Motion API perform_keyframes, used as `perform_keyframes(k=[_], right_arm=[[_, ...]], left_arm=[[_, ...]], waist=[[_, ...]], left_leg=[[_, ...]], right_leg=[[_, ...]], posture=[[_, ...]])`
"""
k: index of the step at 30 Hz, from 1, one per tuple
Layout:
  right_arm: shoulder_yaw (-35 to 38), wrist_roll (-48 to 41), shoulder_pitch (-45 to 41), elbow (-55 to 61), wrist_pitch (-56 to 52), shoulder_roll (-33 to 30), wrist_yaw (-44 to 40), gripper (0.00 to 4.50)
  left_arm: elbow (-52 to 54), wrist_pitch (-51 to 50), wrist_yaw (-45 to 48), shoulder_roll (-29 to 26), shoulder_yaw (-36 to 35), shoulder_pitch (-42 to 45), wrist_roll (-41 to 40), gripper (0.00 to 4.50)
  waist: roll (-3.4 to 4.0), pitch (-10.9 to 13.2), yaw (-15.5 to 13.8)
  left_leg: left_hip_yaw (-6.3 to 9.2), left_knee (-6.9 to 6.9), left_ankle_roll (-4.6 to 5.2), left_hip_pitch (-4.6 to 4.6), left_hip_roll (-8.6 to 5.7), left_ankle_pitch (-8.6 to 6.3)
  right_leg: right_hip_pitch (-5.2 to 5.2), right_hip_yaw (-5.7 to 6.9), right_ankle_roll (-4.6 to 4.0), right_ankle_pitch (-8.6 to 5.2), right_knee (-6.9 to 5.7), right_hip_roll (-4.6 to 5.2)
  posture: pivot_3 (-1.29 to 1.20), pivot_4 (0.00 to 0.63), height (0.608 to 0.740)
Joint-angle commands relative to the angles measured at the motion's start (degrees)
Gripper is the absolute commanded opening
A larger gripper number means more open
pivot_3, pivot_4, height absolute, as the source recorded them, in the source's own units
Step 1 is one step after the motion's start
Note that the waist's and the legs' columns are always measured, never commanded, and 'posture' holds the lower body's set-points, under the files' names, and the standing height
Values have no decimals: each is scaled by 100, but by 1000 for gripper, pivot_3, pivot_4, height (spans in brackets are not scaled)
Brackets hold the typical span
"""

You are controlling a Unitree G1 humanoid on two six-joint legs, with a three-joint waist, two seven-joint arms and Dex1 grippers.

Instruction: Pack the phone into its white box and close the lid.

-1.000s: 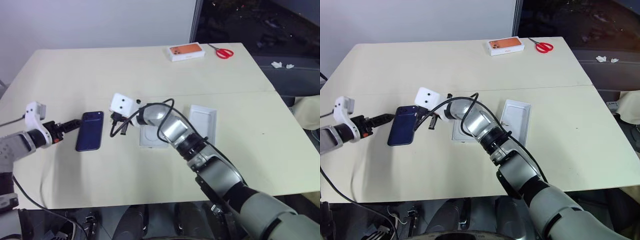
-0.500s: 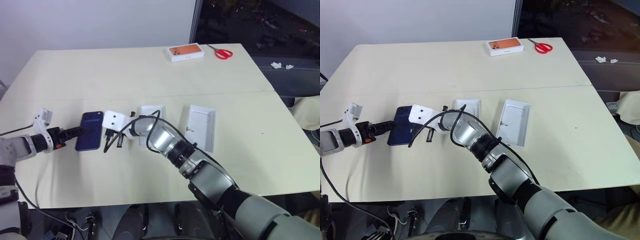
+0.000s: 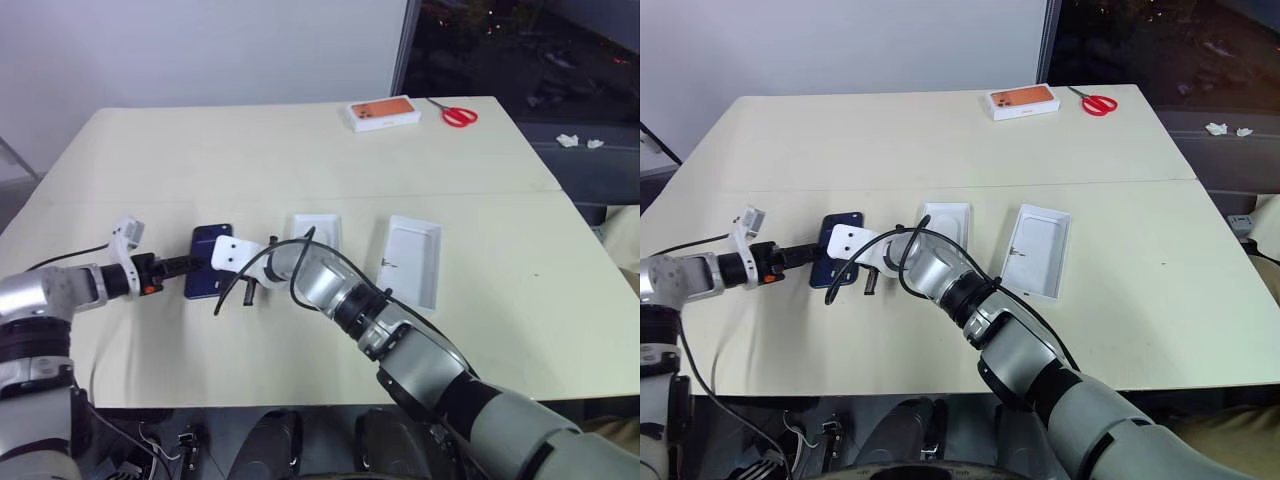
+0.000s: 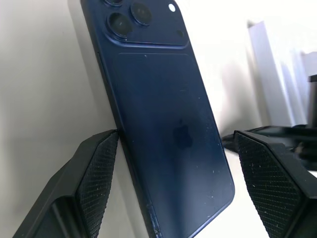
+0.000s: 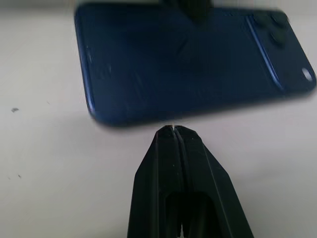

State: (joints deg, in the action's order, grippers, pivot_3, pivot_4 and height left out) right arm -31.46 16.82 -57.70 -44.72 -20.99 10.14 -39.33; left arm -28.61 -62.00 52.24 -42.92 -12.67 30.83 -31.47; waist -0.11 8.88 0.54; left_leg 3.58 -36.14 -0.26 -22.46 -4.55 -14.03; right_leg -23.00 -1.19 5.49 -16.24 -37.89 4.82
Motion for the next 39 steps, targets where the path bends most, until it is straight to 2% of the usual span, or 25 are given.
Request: perform_keyframes(k=[1,7,15,18,20,28,31,33,39], right_arm=[[5,10,-2,16,46,116,3,54],[-2,64,4,27,80,-12,13,54],[-30,117,46,72,162,-99,-38,54],[-29,124,61,82,171,-119,-54,0],[-48,145,75,91,203,-136,-57,0],[-90,199,147,174,231,-177,-83,0],[-102,217,172,188,257,-218,-83,0],[-117,227,187,204,266,-243,-90,0],[-87,213,228,289,316,-278,-113,0]], left_arm=[[-43,-357,-38,594,484,-262,13,3929],[284,-631,-139,835,336,-452,-145,3929],[299,-670,-338,800,24,-482,-154,3929],[232,-652,-345,740,-40,-505,-136,3076],[290,-678,-262,709,-46,-584,-183,2139],[357,-737,-288,741,-115,-733,-289,2139],[320,-799,-311,764,-241,-755,-376,1224],[360,-778,-286,757,-205,-819,-392,354],[300,-811,-387,848,-347,-871,-487,354]], waist=[[12,-9,-2],[25,-18,2],[25,-18,15],[24,-19,29],[22,-20,56],[19,-22,61],[18,-22,67],[13,-25,51],[12,-27,60]], left_leg=[[1,0,1,1,-4,-1],[5,1,2,3,-11,-1],[6,1,2,3,-11,-1],[6,2,2,3,-11,-1],[6,3,2,2,-10,-1],[6,7,2,3,-8,-1],[5,8,2,3,-7,-1],[6,10,2,3,-5,-1],[8,12,3,6,1,-2]], right_leg=[[1,0,0,0,0,4],[2,2,0,0,-1,16],[2,3,0,-1,0,17],[2,4,0,-1,1,17],[1,4,0,-1,3,17],[1,2,0,-1,8,17],[1,2,0,-1,12,17],[4,2,0,-1,17,17],[18,6,0,-1,37,13]], posture=[[0,150,740],[0,150,740],[0,150,740],[0,150,740],[0,150,740],[0,150,740],[0,150,740],[0,150,740],[0,150,740]])
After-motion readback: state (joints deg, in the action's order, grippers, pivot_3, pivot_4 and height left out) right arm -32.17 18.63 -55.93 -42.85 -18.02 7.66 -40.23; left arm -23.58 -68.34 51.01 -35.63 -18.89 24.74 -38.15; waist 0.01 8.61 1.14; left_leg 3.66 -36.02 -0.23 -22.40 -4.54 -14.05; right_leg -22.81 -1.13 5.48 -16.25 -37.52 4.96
